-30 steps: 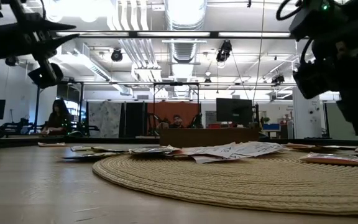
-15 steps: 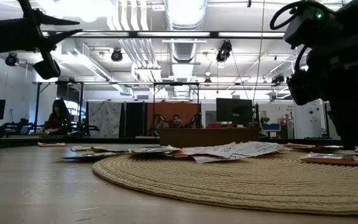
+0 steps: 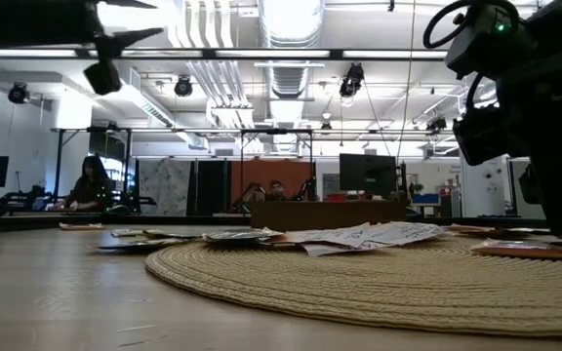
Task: Pick & Place Tea
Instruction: Put the mango tea bag into the right section of the wooden organizer
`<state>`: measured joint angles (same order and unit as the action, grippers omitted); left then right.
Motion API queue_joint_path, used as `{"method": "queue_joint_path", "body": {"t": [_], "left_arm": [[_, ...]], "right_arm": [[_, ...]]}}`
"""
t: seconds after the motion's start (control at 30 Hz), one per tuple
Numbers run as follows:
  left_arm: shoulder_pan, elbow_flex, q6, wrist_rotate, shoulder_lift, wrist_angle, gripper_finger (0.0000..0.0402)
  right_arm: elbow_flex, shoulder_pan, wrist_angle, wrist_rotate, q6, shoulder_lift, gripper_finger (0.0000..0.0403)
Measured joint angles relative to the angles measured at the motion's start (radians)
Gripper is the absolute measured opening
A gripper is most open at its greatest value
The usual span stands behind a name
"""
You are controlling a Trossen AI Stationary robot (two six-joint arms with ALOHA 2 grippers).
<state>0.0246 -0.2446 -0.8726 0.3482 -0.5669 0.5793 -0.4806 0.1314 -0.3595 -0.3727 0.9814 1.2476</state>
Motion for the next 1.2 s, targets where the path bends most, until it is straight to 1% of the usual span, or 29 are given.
{"method": "queue_joint_path", "body": {"t": [0.13,0.23,0.3,0.4,0.5,0.57,0.67,0.77,0.87,1.0,1.13,1.2], "left_arm": [[0.000,-0.090,-0.033,-0.099,-0.192,-0.081,0.0124],[0.000,-0.182,-0.031,-0.147,-0.348,-0.141,0.0124],[0.000,-0.242,0.000,-0.175,-0.456,-0.202,0.0124],[0.000,-0.373,0.040,-0.240,-0.588,-0.210,0.0124],[-0.004,-0.492,0.103,-0.303,-0.718,-0.335,0.0123],[-0.011,-0.563,0.158,-0.315,-0.799,-0.431,0.0122],[-0.014,-0.663,0.242,-0.321,-0.902,-0.481,0.0121],[-0.016,-0.726,0.278,-0.368,-1.002,-0.488,0.0121],[-0.039,-0.784,0.353,-0.421,-1.079,-0.484,0.0121],[-0.081,-0.837,0.439,-0.434,-1.162,-0.482,0.0121],[-0.136,-0.894,0.460,-0.426,-1.242,-0.481,0.0121],[-0.165,-0.928,0.493,-0.427,-1.284,-0.480,0.0121]], "right_arm": [[0.005,0.000,-0.001,-0.001,-0.029,0.000,0.0224],[0.009,0.000,-0.002,-0.002,-0.043,0.000,0.0224],[0.010,0.000,-0.002,-0.002,-0.044,0.000,0.0224],[0.012,0.001,0.006,-0.001,-0.047,0.000,0.0224],[0.012,0.002,0.036,0.002,-0.050,0.003,0.0224],[0.012,0.002,0.062,0.002,-0.046,0.009,0.0223],[0.013,0.009,0.074,0.001,-0.006,0.011,0.0224],[0.012,0.047,0.084,0.019,0.060,0.011,0.0224],[0.013,0.111,0.085,0.099,0.137,0.017,0.0224],[0.020,0.181,0.101,0.197,0.178,0.017,0.0224],[0.032,0.192,0.111,0.223,0.248,0.023,0.0224],[0.035,0.192,0.128,0.240,0.279,0.031,0.0224]]}}
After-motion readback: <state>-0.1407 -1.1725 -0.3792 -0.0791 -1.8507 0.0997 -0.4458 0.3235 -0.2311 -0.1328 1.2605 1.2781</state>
